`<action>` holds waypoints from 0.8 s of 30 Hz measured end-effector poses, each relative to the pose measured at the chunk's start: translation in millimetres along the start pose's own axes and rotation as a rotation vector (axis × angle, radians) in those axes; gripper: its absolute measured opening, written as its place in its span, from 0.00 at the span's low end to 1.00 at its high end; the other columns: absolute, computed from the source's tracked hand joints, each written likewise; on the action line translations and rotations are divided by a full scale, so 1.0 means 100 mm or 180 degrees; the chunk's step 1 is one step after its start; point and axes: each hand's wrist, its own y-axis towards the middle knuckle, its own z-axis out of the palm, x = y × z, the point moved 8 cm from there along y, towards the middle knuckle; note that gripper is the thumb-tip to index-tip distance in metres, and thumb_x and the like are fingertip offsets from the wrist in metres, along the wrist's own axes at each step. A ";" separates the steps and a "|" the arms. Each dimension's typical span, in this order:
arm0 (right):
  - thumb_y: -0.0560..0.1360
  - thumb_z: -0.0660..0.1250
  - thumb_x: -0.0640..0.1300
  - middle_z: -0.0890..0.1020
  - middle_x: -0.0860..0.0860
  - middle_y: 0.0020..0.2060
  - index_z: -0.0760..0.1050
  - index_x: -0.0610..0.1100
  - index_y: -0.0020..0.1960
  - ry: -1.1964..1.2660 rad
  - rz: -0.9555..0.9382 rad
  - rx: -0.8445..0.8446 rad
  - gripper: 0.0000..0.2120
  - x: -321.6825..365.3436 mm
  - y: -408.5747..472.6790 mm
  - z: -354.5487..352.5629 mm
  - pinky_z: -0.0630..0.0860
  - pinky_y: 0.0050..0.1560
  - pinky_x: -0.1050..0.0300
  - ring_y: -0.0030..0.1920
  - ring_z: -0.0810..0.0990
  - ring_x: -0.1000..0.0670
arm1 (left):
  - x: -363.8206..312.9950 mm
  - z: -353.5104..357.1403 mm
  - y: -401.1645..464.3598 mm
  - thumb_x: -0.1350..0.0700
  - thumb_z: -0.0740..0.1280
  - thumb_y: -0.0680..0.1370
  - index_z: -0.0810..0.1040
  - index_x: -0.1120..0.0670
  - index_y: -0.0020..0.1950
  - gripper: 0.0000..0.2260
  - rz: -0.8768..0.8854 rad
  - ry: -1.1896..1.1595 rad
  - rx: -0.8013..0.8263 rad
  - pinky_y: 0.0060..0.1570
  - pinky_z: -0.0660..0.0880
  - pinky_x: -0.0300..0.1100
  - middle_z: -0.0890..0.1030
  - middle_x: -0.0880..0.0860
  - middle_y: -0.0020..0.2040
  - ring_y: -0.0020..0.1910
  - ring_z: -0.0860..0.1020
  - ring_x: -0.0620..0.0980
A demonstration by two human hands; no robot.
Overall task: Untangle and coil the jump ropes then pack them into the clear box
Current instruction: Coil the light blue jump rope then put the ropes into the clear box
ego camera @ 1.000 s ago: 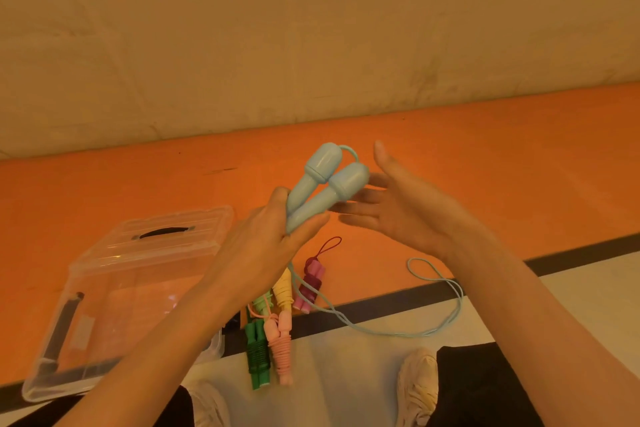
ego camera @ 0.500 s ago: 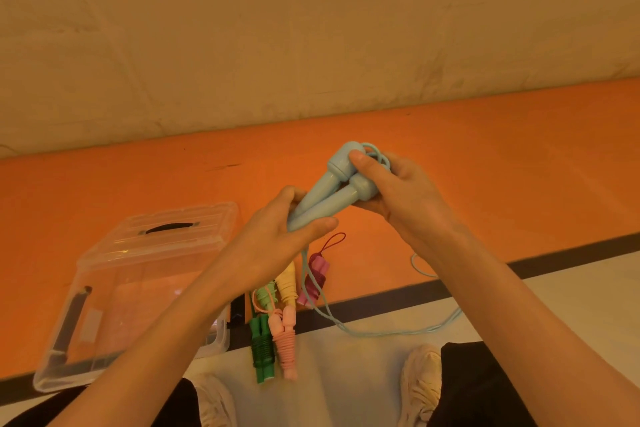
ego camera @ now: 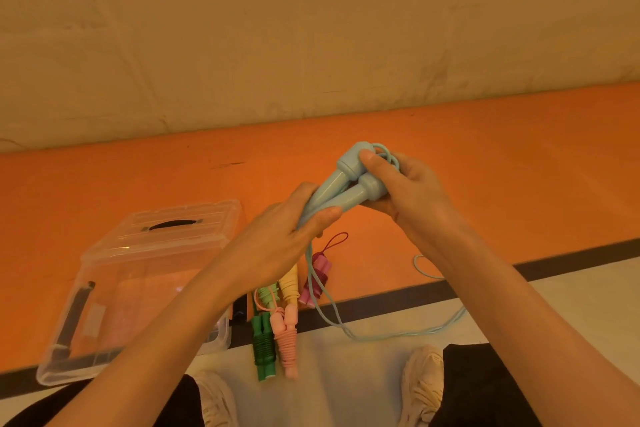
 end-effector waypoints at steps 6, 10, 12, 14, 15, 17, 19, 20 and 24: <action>0.78 0.66 0.47 0.82 0.41 0.51 0.76 0.36 0.59 0.0131 0.0038 0.0053 0.16 0.02 0.00 0.01 0.81 0.50 0.52 0.50 0.83 0.45 | -0.06 0.00 -0.01 0.35 0.53 0.75 0.70 0.47 0.56 0.20 0.0085 0.0137 -0.0214 0.32 0.70 0.46 0.76 0.54 0.37 0.31 0.73 0.48; 0.69 0.61 0.65 0.81 0.40 0.57 0.74 0.38 0.64 0.0597 0.0624 0.0448 0.36 -0.15 -0.01 0.12 0.75 0.62 0.45 0.56 0.82 0.42 | -0.04 -0.06 -0.01 0.36 0.54 0.77 0.70 0.47 0.55 0.17 0.0053 0.0257 -0.0335 0.30 0.66 0.42 0.73 0.52 0.33 0.30 0.71 0.47; 0.67 0.52 0.73 0.81 0.43 0.59 0.71 0.41 0.68 0.0782 0.1081 0.0786 0.44 -0.29 -0.07 0.23 0.69 0.64 0.47 0.57 0.82 0.43 | -0.02 -0.13 0.00 0.37 0.54 0.77 0.70 0.48 0.53 0.16 0.0025 0.0201 -0.0468 0.32 0.67 0.45 0.75 0.56 0.35 0.32 0.72 0.50; 0.74 0.48 0.71 0.81 0.43 0.59 0.70 0.41 0.67 0.1021 0.1328 0.0893 0.39 -0.41 -0.13 0.31 0.68 0.60 0.49 0.56 0.81 0.42 | 0.00 -0.19 0.01 0.36 0.54 0.76 0.71 0.48 0.54 0.18 -0.0019 0.0071 -0.0635 0.34 0.69 0.50 0.76 0.59 0.37 0.32 0.72 0.51; 0.77 0.50 0.65 0.81 0.43 0.59 0.70 0.41 0.67 0.0983 0.1380 0.0902 0.33 -0.47 -0.18 0.37 0.68 0.59 0.51 0.56 0.81 0.43 | 0.00 -0.21 0.02 0.37 0.54 0.76 0.71 0.48 0.55 0.18 -0.0047 0.0010 -0.0700 0.34 0.69 0.50 0.76 0.59 0.37 0.31 0.72 0.51; 0.77 0.59 0.52 0.81 0.45 0.60 0.73 0.42 0.64 0.0441 0.1182 0.1162 0.21 -0.53 -0.27 0.52 0.68 0.64 0.53 0.58 0.80 0.48 | 0.02 -0.22 0.04 0.38 0.56 0.78 0.71 0.49 0.54 0.16 -0.0076 -0.0083 -0.0759 0.34 0.68 0.48 0.75 0.57 0.37 0.30 0.71 0.48; 0.75 0.66 0.43 0.82 0.48 0.57 0.76 0.42 0.62 -0.0322 0.0777 0.1615 0.16 -0.52 -0.40 0.71 0.71 0.63 0.60 0.58 0.80 0.54 | 0.04 -0.23 0.05 0.40 0.57 0.79 0.71 0.49 0.52 0.14 -0.0097 -0.0059 -0.0811 0.35 0.69 0.49 0.75 0.56 0.37 0.31 0.72 0.47; 0.76 0.67 0.40 0.83 0.50 0.54 0.77 0.41 0.60 -0.0632 0.0623 0.1678 0.13 -0.52 -0.45 0.74 0.73 0.58 0.65 0.55 0.81 0.56 | 0.06 -0.24 0.04 0.39 0.57 0.78 0.71 0.49 0.52 0.14 -0.0118 -0.0020 -0.0859 0.35 0.69 0.50 0.75 0.55 0.37 0.31 0.72 0.47; 0.75 0.71 0.44 0.81 0.54 0.32 0.78 0.46 0.48 -0.1985 -0.0075 0.1381 0.04 -0.32 -0.51 0.61 0.74 0.35 0.63 0.33 0.80 0.53 | 0.18 -0.34 0.00 0.35 0.55 0.75 0.71 0.49 0.58 0.22 -0.0285 0.0320 -0.1041 0.32 0.68 0.51 0.73 0.50 0.34 0.29 0.70 0.48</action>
